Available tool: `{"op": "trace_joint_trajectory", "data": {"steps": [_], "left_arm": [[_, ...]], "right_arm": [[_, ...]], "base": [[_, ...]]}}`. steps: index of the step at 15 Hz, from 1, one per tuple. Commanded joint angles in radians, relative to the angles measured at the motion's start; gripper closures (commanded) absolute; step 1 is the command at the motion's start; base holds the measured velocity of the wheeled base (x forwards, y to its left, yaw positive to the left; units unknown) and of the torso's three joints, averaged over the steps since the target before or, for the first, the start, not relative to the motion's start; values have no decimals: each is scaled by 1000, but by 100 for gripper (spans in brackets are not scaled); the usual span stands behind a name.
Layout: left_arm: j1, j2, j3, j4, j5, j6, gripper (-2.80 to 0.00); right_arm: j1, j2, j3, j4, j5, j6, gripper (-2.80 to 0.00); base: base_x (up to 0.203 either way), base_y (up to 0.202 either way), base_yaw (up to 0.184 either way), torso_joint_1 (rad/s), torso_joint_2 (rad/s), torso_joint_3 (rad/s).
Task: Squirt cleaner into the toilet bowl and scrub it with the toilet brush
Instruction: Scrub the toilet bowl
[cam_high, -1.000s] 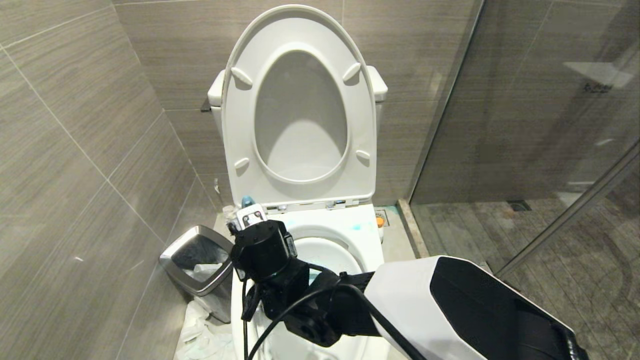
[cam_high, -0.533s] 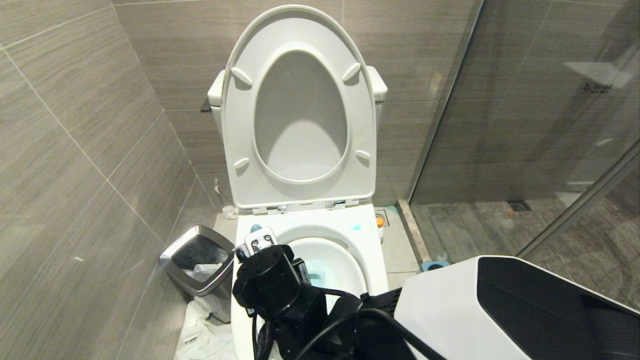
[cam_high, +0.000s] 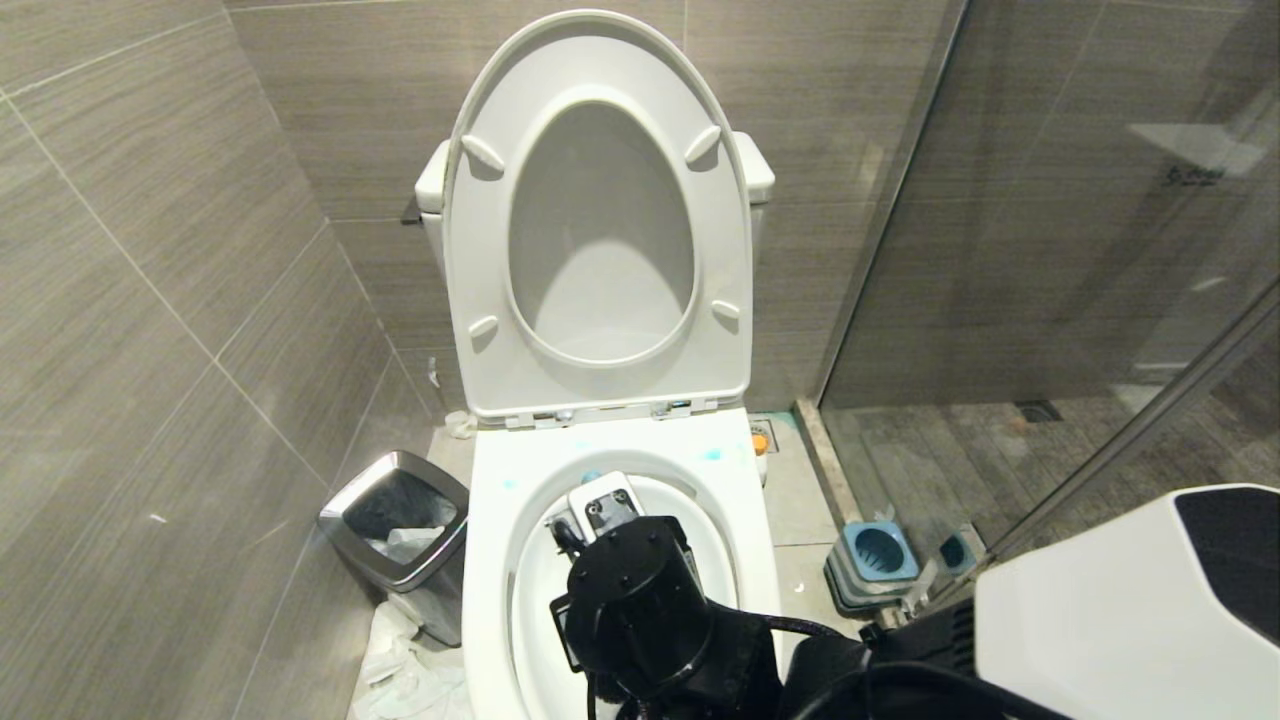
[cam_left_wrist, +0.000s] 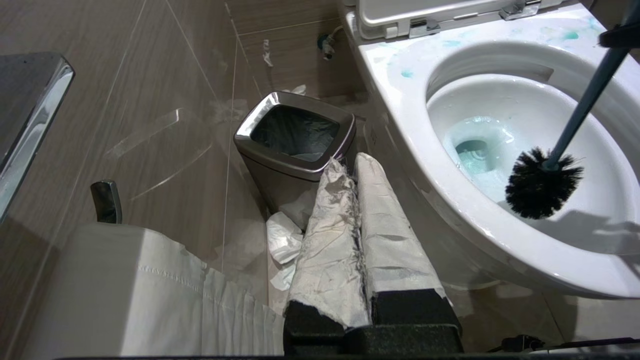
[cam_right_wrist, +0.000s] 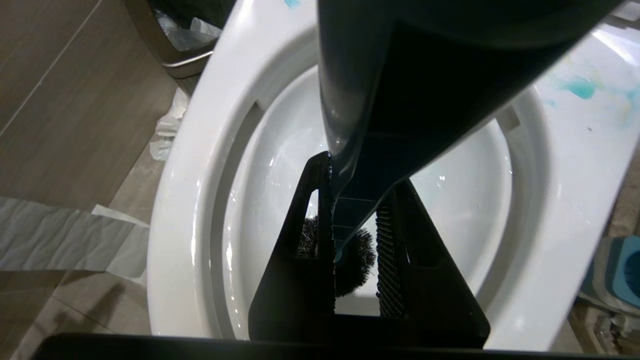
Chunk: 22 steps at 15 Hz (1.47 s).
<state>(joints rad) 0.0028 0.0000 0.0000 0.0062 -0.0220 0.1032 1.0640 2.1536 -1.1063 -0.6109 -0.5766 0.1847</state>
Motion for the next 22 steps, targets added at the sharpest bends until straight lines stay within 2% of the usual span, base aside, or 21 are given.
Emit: {"op": "trace_joint_trajectory", "data": {"steps": [1, 6, 10, 14, 18, 22], "left_arm": [[0, 2, 0, 1, -3, 3, 0], [0, 2, 0, 1, -3, 3, 0], [-1, 2, 0, 1, -6, 4, 0], [0, 2, 0, 1, -15, 33, 0], [0, 2, 0, 0, -15, 33, 0], [0, 2, 0, 1, -16, 33, 0]], "right_arm": [[-2, -86, 88, -20, -5, 2, 0], [-55, -167, 171, -23, -13, 2, 0], [-130, -181, 174, -23, -26, 0, 0], [-187, -134, 143, -62, -23, -12, 0], [-225, -4, 20, -139, -24, -56, 0], [-242, 124, -187, -144, -46, -69, 0]], "base": [[0, 0, 0, 0, 0, 0], [0, 0, 0, 0, 0, 0], [0, 0, 0, 0, 0, 0], [0, 0, 0, 0, 0, 0], [0, 0, 0, 0, 0, 0], [0, 0, 0, 0, 0, 0]]}}
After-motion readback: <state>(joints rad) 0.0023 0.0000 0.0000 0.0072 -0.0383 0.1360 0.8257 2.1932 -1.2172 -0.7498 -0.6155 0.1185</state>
